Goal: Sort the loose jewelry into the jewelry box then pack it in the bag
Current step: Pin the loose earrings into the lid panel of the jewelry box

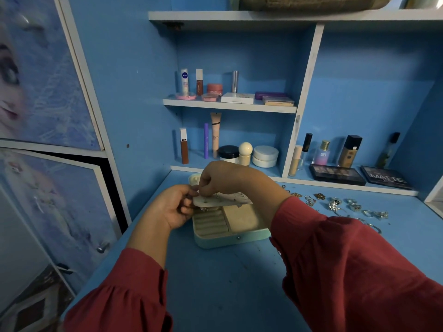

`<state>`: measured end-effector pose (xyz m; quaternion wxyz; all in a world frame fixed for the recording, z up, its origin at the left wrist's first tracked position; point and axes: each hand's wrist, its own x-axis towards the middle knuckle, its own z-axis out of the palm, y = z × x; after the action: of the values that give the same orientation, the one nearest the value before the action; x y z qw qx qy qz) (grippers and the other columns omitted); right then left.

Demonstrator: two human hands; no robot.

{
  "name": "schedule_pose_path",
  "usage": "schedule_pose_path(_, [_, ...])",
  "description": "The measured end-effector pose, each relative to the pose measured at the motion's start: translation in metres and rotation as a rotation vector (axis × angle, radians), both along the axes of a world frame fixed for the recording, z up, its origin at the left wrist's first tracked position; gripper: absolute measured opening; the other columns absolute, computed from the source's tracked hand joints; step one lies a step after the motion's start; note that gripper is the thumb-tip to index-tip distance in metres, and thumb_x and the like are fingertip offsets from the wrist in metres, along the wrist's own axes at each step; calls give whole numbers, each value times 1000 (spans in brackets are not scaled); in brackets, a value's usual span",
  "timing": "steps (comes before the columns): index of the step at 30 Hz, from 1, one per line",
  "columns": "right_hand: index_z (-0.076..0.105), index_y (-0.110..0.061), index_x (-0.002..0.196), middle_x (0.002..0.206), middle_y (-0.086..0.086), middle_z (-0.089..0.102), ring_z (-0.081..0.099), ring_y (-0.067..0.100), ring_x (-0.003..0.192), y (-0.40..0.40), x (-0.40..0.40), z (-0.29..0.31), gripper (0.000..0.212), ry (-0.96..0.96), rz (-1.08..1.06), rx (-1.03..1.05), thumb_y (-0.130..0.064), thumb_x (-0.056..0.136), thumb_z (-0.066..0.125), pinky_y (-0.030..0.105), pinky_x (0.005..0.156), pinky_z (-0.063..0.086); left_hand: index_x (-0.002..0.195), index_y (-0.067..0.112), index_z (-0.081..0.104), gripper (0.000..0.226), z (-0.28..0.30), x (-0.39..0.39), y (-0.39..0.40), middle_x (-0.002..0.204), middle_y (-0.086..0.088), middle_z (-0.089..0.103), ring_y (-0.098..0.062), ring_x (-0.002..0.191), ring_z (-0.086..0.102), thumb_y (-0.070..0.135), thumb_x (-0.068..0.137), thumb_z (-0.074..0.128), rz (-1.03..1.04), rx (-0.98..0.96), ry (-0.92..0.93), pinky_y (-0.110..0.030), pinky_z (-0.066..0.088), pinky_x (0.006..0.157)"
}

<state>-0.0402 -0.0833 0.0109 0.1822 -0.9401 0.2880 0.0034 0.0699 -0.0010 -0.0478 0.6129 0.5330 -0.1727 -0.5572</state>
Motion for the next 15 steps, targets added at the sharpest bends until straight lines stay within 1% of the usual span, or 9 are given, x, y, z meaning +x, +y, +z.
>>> schedule_pose_path(2, [69, -5, 104, 99, 10, 67, 52, 14, 78, 0, 0, 0, 24, 23, 2, -10, -23, 92, 58, 20, 56, 34, 90, 6, 58, 20, 0, 1, 0, 60, 0, 42, -3, 29, 30, -1, 91, 40, -13, -8, -19, -11, 21, 27])
schedule_pose_path(7, [67, -1, 97, 87, 9, 58, 49, 17, 76, -1, -2, 0, 28, 30, 2, -8, -25, 94, 54, 22, 54, 32, 83, 6, 58, 21, 1, 0, -1, 53, -1, 43, -2, 30, 29, -1, 91, 40, -23, -10, -108, -12, 20, 27])
schedule_pose_path(10, [67, 2, 101, 88, 8, 58, 49, 17, 77, -1, -4, 1, 32, 26, -1, -7, -26, 95, 53, 21, 54, 32, 84, 5, 58, 21, 1, -1, -2, 51, -1, 44, -2, 30, 29, -1, 91, 39, -37, -6, -139, -12, 20, 27])
schedule_pose_path(12, [68, 2, 100, 89, 11, 60, 49, 17, 77, -2, -5, 0, 33, 19, 2, 10, -26, 95, 53, 22, 56, 34, 87, 6, 58, 21, 0, -1, -2, 50, -1, 45, -2, 30, 29, -1, 91, 38, -40, -4, -145, -12, 20, 27])
schedule_pose_path(15, [69, 1, 101, 98, 15, 66, 51, 16, 77, -3, -5, -1, 35, 18, 1, 23, -29, 96, 52, 23, 59, 35, 89, 6, 58, 20, -1, 1, -3, 51, -1, 46, -2, 30, 30, -1, 91, 39, -40, 0, -150, -12, 22, 27])
